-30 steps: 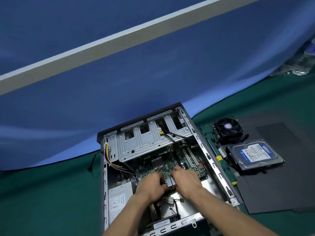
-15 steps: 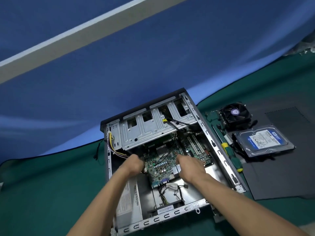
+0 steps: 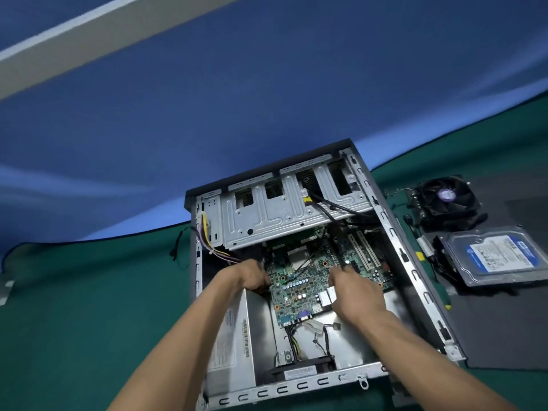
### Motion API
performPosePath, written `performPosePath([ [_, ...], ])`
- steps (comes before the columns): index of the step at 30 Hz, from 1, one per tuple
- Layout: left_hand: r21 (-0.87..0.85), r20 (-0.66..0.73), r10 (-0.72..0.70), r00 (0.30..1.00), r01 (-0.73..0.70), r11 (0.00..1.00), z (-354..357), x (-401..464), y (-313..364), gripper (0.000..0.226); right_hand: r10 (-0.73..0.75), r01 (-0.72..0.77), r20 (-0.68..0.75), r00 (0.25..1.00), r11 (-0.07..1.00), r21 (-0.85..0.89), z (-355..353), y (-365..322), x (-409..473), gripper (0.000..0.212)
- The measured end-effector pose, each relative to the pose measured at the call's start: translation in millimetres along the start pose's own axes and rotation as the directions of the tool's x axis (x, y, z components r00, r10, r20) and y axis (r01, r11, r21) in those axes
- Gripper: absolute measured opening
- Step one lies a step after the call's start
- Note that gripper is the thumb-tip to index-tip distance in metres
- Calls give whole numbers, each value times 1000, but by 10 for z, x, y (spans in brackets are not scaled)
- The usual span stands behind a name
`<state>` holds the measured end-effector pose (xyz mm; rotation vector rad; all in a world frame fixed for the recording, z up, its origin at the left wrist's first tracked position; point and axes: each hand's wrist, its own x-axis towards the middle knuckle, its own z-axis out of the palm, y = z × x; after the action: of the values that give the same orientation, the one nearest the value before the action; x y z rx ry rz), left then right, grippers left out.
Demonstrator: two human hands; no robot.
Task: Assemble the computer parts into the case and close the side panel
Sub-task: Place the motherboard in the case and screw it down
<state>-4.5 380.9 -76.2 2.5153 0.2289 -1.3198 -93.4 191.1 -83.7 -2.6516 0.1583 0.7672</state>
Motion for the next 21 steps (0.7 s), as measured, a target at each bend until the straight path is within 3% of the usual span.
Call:
performPosePath([
  [6,174,99,57,994,-73,982,36,10,88,36,-37,44,96,995,996,-78,-5,-65,-26,55],
  [13,359,80,48,996,-74,930,58,56,99,41,-99,94,0,995,947,-307,9,-148,-114,56],
  [18,391,32,-9,999,-4,921,17,90,19,49,-133,123,-22,991,958,-258,-52,-139,-178,43],
  [21,326,52,-19,998,1,946,0,104,-24,51,-125,115,-29,992,965,-235,-87,-125,-198,47],
])
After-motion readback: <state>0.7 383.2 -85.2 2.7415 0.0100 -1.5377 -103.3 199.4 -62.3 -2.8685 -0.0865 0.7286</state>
